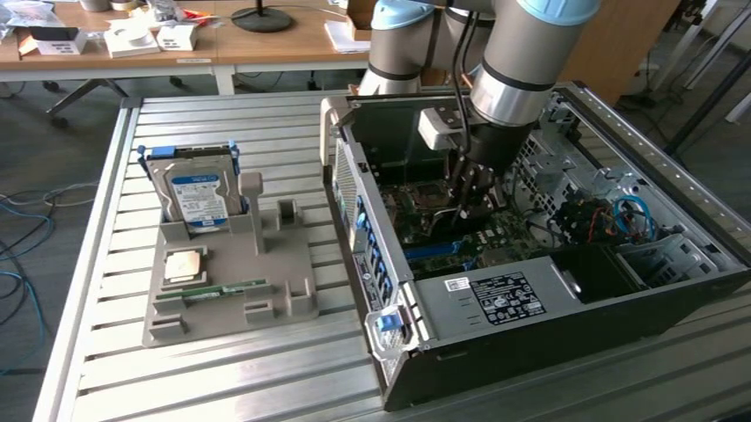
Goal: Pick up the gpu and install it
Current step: 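Insert the gpu into the slot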
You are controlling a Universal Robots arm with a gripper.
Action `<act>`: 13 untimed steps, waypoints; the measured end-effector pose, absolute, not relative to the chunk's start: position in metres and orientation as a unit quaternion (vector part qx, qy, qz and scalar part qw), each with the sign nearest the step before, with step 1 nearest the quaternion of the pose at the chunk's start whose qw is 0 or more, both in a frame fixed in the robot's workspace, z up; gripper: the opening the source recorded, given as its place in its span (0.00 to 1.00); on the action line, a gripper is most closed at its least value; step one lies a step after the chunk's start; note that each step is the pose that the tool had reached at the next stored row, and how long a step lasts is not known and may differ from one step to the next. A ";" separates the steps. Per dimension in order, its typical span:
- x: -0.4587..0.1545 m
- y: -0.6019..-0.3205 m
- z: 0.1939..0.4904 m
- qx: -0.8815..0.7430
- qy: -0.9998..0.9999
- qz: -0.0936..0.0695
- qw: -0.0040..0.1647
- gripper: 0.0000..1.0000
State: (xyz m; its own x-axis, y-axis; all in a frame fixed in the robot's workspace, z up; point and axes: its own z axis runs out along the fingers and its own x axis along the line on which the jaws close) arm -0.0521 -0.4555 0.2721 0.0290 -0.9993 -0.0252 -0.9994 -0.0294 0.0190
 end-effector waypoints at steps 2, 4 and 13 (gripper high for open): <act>-0.052 -0.456 0.271 -0.717 0.697 0.016 0.002 0.26; -0.052 -0.456 0.271 -0.717 0.697 0.016 0.002 0.26; -0.052 -0.456 0.270 -0.717 0.697 0.016 0.002 0.26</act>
